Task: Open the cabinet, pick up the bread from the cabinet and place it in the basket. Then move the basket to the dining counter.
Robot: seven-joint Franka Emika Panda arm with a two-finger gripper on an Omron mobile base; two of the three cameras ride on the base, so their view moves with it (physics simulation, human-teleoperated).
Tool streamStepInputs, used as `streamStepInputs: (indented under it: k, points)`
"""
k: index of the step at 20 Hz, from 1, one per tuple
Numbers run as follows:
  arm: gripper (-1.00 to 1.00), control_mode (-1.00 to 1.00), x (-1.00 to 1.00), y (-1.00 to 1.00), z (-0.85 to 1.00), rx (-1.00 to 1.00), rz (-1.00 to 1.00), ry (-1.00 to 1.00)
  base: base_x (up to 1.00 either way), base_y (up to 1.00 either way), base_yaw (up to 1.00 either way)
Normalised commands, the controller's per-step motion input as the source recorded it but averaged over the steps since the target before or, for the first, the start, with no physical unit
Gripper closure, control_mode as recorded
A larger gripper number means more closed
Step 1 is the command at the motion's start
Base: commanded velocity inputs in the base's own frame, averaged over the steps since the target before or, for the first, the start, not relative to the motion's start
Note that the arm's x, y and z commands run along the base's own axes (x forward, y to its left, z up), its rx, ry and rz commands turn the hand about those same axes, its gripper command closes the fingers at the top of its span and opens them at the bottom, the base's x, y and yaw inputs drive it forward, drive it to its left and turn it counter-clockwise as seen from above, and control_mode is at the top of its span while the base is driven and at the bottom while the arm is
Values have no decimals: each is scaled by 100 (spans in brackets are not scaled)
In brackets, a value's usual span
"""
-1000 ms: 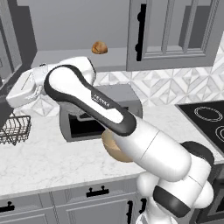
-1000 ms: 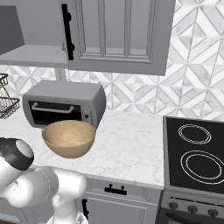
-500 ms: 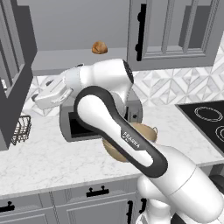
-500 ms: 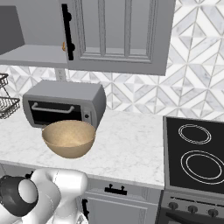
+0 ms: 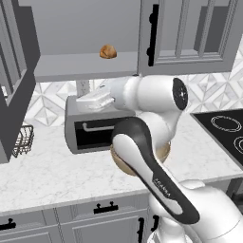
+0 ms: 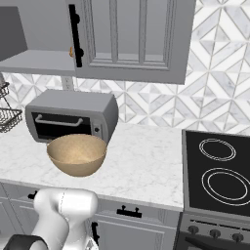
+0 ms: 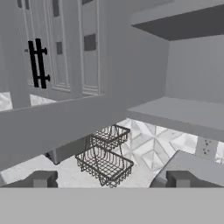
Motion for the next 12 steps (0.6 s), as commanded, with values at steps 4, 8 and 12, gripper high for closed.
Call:
streamStepInputs:
  k: [4, 8, 12]
  points:
    - [-100, -100, 1, -100, 17, 0, -40, 0, 0, 0, 0]
    - [-100, -100, 5, -86, 3, 0, -38, -10, 0, 0, 0]
    - [-100, -100, 6, -86, 0, -1, -45, -13, 0, 0, 0]
